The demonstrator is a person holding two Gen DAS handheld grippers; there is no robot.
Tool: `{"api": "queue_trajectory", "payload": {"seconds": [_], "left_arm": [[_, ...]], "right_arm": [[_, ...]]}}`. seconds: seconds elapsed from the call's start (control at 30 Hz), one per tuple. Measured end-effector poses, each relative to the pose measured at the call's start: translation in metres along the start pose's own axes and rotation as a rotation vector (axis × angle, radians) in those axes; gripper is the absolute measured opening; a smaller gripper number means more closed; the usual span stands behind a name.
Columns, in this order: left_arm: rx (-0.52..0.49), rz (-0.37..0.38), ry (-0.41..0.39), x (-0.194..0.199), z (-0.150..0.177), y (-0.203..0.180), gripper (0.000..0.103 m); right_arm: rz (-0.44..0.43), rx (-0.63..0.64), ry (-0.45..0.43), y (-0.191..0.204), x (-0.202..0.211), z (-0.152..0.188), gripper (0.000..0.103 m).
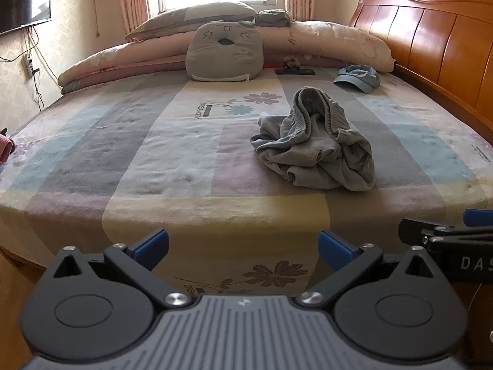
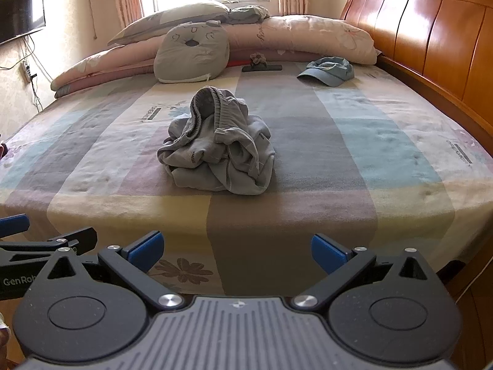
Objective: Fold clothes
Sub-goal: 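Approach the crumpled grey garment with both tools open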
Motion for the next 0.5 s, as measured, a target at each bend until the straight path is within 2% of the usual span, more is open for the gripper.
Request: {"api": "queue_trajectory", "payload": {"seconds": [0.5], "left_arm": [[0.003,0.004,0.009,-0.005,0.0011,-0.0042,0.102]], "right_arm": [[-0.004,-0.008,-0.007,-0.0039,-0.0003,0.0018,0.103]]}}
Point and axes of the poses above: each gripper's, at about its wrist camera, not at the fingertips, and x roughly against the way its jaws point, y to its left, z to its underside, the point moved 3 cm from there along -x, roughly the way its jaws point, and after that the axes turned 4 degrees about -y, right-handed, at the moved point
